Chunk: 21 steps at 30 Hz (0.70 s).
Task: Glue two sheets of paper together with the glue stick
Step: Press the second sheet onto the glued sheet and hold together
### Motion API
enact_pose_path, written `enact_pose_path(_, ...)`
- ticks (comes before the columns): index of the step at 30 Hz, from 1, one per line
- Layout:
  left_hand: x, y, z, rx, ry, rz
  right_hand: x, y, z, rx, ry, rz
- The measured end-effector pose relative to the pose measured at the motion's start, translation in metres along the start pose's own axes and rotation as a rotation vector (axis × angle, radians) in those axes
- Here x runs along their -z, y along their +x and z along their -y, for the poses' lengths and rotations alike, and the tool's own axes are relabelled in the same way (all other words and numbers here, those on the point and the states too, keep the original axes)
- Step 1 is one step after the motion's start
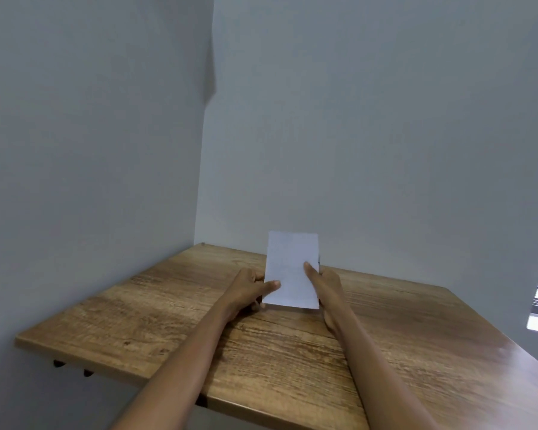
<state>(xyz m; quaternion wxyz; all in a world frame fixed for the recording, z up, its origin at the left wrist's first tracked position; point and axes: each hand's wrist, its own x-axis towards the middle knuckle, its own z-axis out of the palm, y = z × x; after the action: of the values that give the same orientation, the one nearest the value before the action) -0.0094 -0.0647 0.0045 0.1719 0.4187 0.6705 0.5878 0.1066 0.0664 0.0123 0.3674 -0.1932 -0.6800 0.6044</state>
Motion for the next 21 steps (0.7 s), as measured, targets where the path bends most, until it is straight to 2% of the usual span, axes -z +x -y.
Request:
enact_pose_path(3,0.001,0.000,-0.001,0.003,0.010,-0.018,0.003,0.000,0.005,-0.039,0.124,-0.068)
enact_pose_path(8,0.002,-0.001,-0.002,0.013,0.018,-0.022,0.000,0.000,0.001,-0.004,-0.090,0.063)
enact_pose_path(13,-0.003,-0.002,-0.005,-0.016,0.042,-0.006,0.000,0.009,-0.006,0.010,-0.238,-0.141)
enact_pose_path(16,-0.002,-0.001,-0.005,-0.042,0.018,-0.091,-0.002,0.010,-0.008,0.046,-0.286,-0.145)
enact_pose_path(21,0.006,0.003,-0.002,-0.018,-0.076,-0.270,-0.010,0.006,-0.005,0.125,-0.367,0.007)
